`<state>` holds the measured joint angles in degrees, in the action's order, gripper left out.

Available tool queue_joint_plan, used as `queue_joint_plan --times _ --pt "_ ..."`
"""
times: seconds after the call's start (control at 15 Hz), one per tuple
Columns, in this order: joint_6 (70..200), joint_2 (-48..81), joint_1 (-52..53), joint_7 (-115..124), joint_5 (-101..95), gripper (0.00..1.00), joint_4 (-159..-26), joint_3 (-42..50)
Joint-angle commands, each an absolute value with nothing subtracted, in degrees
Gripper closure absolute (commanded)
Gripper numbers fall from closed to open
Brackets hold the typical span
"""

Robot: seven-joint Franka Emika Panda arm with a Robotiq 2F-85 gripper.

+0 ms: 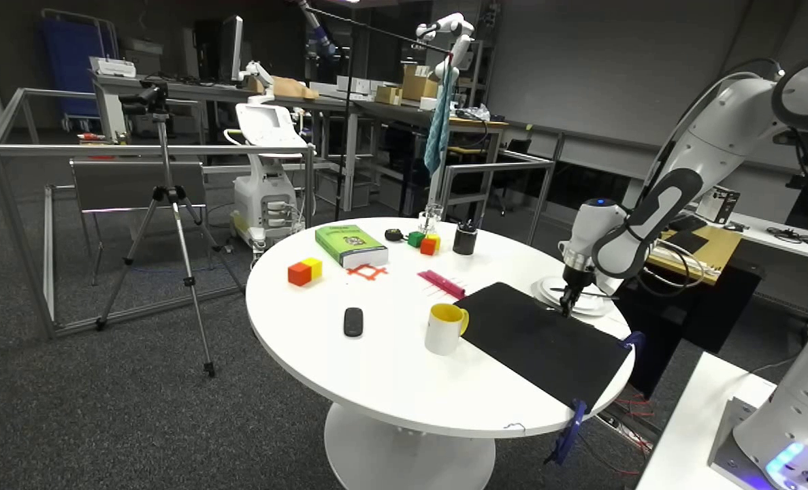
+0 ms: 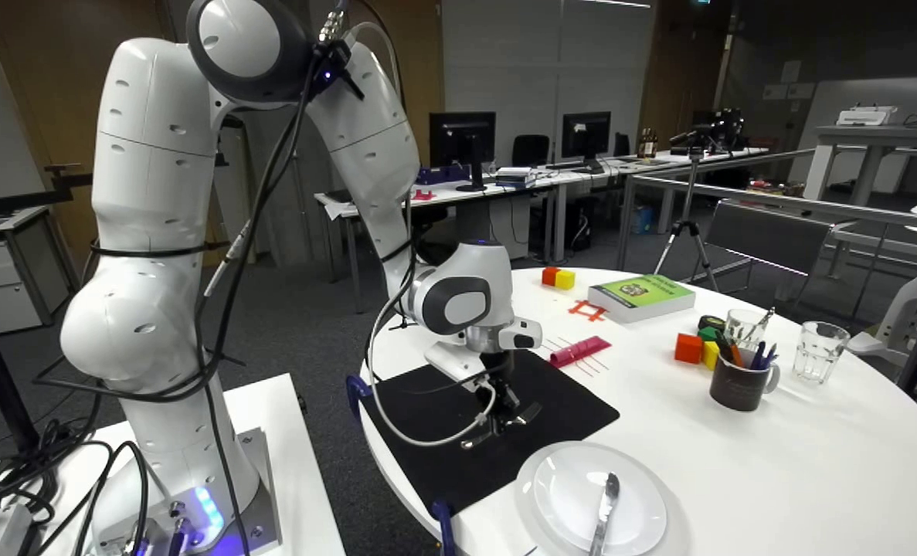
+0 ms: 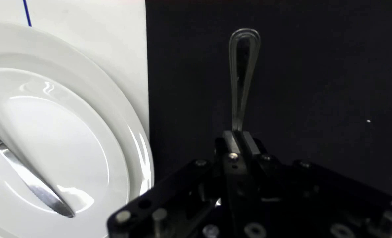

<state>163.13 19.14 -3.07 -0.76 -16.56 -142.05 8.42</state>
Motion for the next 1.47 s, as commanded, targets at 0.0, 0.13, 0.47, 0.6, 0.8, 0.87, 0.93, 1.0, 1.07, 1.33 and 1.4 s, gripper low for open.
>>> queue_joint_plan --times 0.0,0.13,0.47,0.6,0.8,0.87,0.93,1.0,1.07,1.33,1.4 --pt "165.9 21.1 -3.4 -1.5 -15.3 0.98 -140.7 9.0" --pt "166.5 21.9 -3.5 -1.6 -14.9 0.98 -140.2 9.1" --pt "168.1 23.2 -3.9 -2.1 -13.6 0.98 -139.8 9.0" --pt "168.8 23.4 -3.9 -2.2 -13.3 0.98 -139.8 9.1" --pt "169.4 23.8 -3.8 -2.3 -13.3 0.98 -139.6 9.4" --pt "169.4 23.8 -3.8 -2.3 -13.4 0.98 -139.6 9.6" --pt "169.5 23.8 -3.7 -2.2 -13.6 0.98 -139.6 10.0" --pt "169.5 23.8 -3.8 -2.3 -13.5 0.98 -139.6 10.0" --pt "169.5 23.7 -3.8 -2.3 -13.5 0.98 -139.6 10.1" --pt "169.4 23.9 -3.8 -2.4 -13.7 0.98 -139.5 10.6" --pt "169.5 24.0 -3.8 -2.4 -13.7 0.98 -139.4 10.7"
